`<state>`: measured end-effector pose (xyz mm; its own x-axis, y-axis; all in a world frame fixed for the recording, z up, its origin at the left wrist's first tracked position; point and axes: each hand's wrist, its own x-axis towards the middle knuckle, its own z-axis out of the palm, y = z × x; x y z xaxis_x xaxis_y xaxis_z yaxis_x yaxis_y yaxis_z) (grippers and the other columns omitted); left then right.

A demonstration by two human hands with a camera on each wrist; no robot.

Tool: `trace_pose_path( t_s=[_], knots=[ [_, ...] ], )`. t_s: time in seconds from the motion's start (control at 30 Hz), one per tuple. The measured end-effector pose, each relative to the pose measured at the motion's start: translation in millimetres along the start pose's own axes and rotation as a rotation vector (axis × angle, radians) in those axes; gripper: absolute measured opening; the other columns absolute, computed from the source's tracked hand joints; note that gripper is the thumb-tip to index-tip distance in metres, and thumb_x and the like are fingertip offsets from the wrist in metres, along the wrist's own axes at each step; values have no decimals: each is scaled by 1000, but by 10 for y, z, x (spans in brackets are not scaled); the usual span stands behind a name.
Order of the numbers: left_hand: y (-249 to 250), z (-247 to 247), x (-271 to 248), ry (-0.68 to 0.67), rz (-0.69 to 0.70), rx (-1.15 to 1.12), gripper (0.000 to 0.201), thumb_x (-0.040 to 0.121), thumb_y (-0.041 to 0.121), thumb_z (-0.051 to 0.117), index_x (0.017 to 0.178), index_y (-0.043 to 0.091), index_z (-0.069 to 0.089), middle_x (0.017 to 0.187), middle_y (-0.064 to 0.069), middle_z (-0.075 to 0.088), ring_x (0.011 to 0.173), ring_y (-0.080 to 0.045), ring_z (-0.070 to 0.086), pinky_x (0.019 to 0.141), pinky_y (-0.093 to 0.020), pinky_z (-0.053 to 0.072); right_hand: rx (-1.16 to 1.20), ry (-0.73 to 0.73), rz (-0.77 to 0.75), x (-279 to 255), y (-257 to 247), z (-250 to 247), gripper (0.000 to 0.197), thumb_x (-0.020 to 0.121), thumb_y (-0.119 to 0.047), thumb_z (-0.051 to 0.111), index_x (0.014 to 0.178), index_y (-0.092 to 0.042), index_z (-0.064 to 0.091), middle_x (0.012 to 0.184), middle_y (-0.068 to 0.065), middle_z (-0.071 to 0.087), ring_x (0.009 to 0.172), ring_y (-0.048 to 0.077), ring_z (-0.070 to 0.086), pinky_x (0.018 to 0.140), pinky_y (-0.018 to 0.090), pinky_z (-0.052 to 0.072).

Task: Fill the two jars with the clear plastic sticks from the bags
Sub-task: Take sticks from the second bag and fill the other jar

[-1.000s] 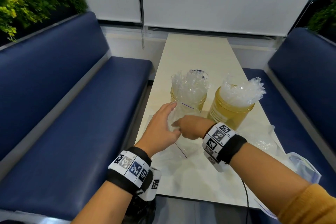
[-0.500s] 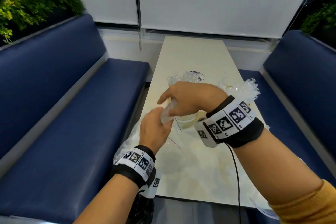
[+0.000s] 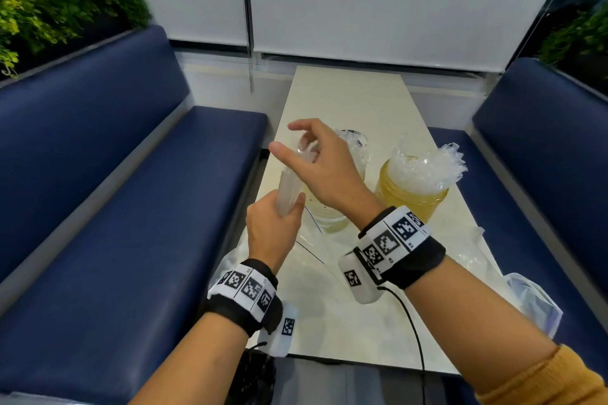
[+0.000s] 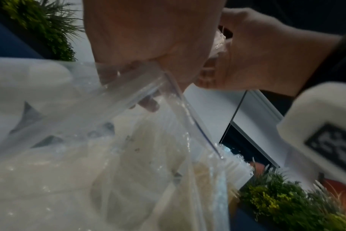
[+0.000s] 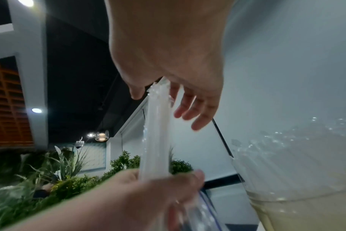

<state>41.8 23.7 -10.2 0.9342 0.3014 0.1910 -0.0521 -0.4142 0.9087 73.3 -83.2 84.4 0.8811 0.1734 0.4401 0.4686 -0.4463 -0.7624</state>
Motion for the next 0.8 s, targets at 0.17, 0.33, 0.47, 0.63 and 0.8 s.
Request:
trace_pose_path(
  t_s=[0.17,0.33,0.47,0.63,0.8],
  knots=[
    [122,-26,78,-33,11,46,33,94,16,55,61,13,53,53,-4,54,49,-14,45,36,-16,34,-111,-196,10,-195,56,187,48,94,-52,59,56,-27,43,51,-10,43,46,8,41,51,31,38],
    [104,-49,57,-54,8,17,24,93,10,57,69,10,61,63,-10,64,54,-16,53,45,-25,42,-378,-177,-91,-187,77,177,55,90,-53,62,52,-27,33,47,-8,38,45,11,40,49,24,30],
    [115,-34,28,-90,10,-93,20,90,21,65,72,15,61,57,3,57,49,-9,44,44,-26,38,-336,-121,-123,-65,24,129,53,88,-39,63,50,-25,31,44,-9,32,40,9,33,46,27,29],
    [39,-66,-26,-76,22,-105,25,84,38,77,82,16,66,73,0,68,61,-15,58,60,-33,54,-225,7,-163,311,-314,-231,42,84,-27,63,50,-20,41,45,-9,33,41,8,31,44,26,29],
    [-1,-107,-19,-63,-1,-122,14,84,28,80,88,21,69,90,11,73,77,-1,67,70,-19,56,-182,235,-226,708,-533,-764,38,86,-28,62,61,1,60,53,15,52,45,26,52,43,39,42]
  ],
)
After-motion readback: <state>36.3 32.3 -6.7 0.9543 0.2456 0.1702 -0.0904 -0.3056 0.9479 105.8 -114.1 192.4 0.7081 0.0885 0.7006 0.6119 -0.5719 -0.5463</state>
